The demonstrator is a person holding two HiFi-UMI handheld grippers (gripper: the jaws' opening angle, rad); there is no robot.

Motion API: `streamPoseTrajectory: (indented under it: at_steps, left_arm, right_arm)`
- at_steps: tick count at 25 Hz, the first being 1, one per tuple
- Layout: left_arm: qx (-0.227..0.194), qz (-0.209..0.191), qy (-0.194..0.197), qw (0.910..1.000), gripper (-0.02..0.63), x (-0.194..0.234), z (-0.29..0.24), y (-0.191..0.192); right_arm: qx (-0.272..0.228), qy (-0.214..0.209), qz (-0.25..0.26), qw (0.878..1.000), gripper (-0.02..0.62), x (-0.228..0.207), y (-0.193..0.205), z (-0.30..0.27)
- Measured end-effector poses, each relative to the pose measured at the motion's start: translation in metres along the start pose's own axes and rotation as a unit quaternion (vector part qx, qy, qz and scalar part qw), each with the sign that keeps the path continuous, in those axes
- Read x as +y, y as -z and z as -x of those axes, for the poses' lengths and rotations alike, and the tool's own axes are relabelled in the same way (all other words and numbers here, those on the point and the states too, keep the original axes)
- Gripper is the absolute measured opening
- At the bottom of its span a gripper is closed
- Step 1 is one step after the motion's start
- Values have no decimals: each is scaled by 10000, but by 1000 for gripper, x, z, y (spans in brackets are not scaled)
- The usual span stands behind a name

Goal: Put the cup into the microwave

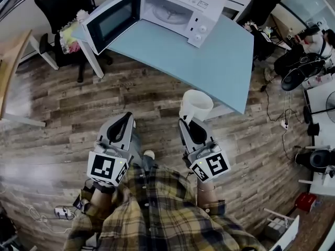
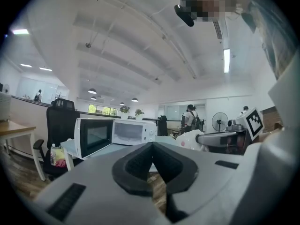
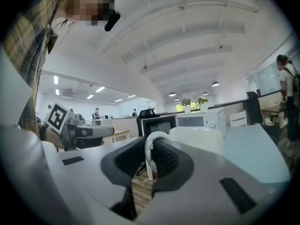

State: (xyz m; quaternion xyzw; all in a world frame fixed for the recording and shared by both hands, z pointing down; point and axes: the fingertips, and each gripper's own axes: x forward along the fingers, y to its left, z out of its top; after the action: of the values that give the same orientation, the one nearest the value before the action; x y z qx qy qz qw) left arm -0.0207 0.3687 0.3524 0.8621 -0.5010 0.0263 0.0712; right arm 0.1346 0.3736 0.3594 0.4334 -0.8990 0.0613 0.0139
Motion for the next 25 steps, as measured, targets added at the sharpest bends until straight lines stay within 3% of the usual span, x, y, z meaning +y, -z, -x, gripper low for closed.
streamPoseTrajectory:
  at_steps: [25]
  left_arm:
    - [-56,-68,322,9994,-8,193,-144,-43]
  right_arm:
    - [17,257,-35,9997,58,-50,-29,-224]
